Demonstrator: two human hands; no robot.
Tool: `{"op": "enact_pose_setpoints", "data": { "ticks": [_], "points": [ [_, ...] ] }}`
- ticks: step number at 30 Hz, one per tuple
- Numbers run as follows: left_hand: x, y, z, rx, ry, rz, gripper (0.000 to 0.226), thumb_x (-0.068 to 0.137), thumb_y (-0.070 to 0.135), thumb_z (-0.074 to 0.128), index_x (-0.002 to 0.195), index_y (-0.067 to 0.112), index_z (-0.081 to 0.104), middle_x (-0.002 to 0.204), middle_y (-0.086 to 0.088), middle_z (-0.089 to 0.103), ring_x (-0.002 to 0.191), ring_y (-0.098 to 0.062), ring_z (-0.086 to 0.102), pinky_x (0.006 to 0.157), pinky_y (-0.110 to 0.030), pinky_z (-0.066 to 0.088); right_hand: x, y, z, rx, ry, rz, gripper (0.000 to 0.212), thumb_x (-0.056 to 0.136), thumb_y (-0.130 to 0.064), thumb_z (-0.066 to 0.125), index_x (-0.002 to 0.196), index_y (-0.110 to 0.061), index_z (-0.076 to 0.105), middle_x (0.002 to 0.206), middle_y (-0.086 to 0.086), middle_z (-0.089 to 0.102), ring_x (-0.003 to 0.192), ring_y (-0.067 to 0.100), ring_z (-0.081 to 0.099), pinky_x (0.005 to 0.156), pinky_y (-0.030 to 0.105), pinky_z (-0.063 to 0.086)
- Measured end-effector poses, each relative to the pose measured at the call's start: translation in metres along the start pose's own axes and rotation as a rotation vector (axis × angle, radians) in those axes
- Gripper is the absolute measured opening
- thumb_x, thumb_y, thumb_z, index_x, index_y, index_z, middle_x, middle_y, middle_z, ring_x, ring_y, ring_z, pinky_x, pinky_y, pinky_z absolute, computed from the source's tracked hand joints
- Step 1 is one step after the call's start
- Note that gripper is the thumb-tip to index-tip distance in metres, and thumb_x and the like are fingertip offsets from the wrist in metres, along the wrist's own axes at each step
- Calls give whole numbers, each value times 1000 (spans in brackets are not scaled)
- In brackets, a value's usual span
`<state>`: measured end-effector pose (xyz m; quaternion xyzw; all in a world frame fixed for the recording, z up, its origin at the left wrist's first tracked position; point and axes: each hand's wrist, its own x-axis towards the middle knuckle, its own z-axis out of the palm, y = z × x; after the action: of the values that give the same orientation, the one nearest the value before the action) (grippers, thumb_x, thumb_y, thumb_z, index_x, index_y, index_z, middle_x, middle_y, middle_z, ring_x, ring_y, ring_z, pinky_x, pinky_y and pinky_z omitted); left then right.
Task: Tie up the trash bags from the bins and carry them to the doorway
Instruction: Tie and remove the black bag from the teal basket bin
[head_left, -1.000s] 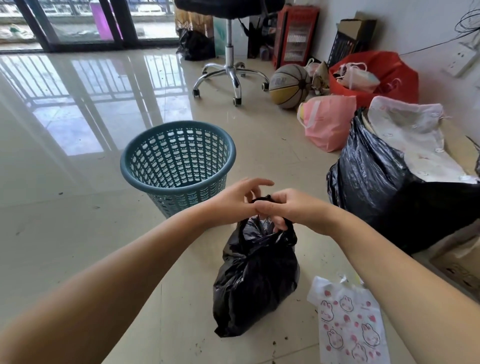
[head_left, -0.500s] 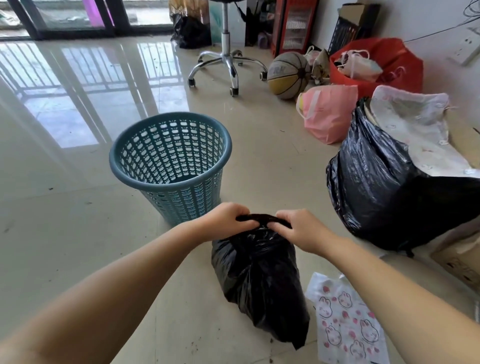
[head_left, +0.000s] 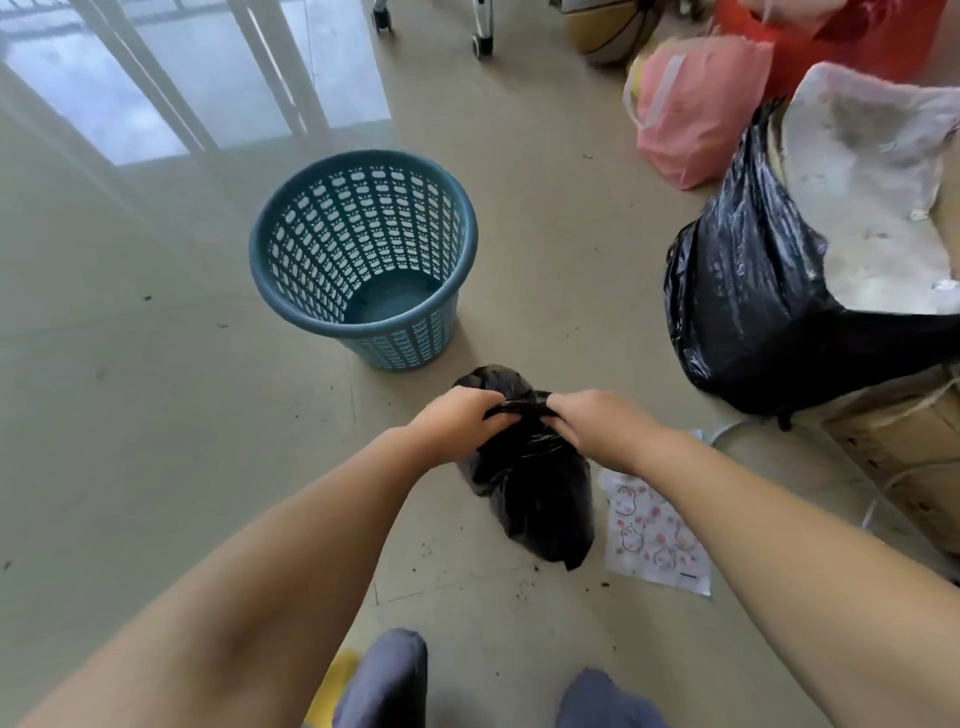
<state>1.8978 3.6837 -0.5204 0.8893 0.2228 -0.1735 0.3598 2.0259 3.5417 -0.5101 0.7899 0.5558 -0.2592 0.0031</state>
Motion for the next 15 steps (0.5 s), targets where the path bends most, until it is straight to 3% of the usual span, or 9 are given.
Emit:
{"op": "enact_pose_setpoints", "data": {
  "ticks": [15],
  "points": [
    [-201,188,-188,-63,-22,-43,29,94,35,51,78,11,55,79,-10,60,79,-29,59,72,-42,47,-174,-112,-256,147,-77,74,24,96,-36,44,97,-14,53,97,10,66,90,32,61,64,34,37]
  ]
}}
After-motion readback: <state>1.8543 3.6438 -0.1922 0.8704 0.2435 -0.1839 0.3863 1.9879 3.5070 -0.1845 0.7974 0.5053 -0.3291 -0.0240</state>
